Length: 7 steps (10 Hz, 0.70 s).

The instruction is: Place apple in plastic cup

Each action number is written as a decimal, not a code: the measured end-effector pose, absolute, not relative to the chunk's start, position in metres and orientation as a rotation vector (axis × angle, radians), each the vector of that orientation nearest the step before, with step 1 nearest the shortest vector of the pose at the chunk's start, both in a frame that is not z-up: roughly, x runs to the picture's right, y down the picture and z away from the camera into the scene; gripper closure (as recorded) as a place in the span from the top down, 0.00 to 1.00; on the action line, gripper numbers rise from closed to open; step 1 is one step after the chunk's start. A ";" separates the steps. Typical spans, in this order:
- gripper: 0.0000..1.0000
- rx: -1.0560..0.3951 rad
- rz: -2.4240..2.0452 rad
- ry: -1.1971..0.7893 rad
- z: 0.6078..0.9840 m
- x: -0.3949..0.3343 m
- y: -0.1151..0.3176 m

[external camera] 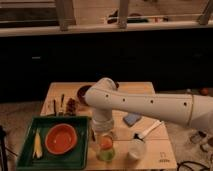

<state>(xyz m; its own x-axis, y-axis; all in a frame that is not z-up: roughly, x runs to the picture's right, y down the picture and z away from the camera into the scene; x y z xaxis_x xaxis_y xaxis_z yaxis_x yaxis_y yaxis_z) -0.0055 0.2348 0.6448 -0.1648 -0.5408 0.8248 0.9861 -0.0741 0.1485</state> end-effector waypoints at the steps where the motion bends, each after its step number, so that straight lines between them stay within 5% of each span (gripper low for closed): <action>1: 0.29 -0.713 -1.552 -0.876 0.643 -0.004 0.237; 5: 0.70 -0.787 -1.489 -0.924 0.640 0.000 0.244; 7: 0.80 -0.808 -1.471 -0.926 0.641 0.001 0.244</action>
